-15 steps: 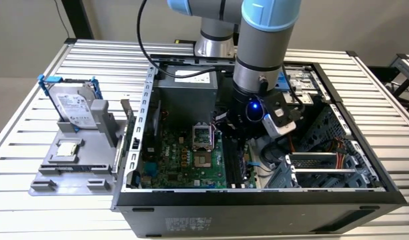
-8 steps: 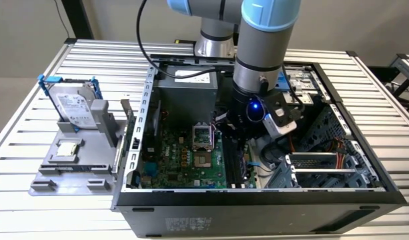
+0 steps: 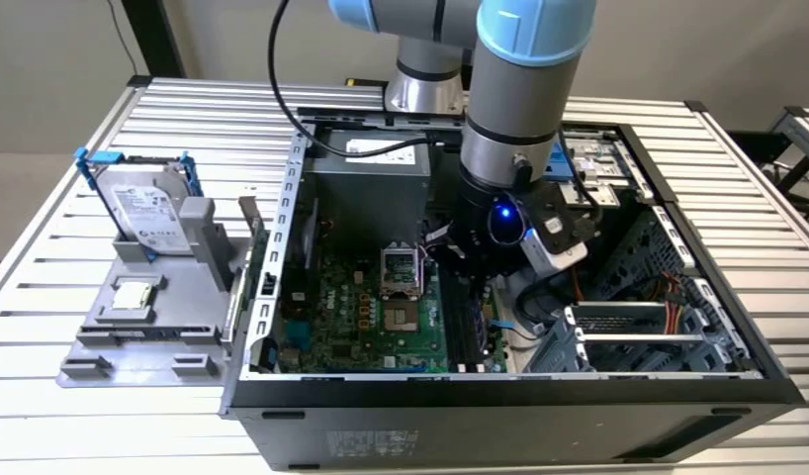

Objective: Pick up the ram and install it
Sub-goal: 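Insert the ram into the slot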

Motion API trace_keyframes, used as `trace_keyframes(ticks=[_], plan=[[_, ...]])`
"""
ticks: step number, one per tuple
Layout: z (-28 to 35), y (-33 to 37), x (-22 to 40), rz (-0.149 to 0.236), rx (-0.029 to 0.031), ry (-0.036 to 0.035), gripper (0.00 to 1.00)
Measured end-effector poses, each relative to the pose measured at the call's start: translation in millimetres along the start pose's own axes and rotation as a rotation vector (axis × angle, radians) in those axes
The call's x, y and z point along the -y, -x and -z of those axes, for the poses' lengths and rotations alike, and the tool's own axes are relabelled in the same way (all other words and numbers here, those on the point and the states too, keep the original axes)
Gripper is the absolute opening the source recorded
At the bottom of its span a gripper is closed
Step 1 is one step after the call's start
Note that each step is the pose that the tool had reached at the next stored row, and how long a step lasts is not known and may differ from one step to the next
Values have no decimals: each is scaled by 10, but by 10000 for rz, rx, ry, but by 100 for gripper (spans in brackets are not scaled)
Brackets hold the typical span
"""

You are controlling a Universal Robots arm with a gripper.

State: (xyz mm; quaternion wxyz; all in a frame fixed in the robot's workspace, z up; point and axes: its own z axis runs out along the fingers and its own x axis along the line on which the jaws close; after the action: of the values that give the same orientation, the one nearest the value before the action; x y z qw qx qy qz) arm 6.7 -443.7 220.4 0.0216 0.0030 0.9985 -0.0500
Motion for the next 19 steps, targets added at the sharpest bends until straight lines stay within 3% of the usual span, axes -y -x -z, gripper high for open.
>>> trace_keyframes(ticks=[15,19], plan=[[-76,-4,-3,-10,1,9,0],[-111,-11,5,-38,31,2,0]])
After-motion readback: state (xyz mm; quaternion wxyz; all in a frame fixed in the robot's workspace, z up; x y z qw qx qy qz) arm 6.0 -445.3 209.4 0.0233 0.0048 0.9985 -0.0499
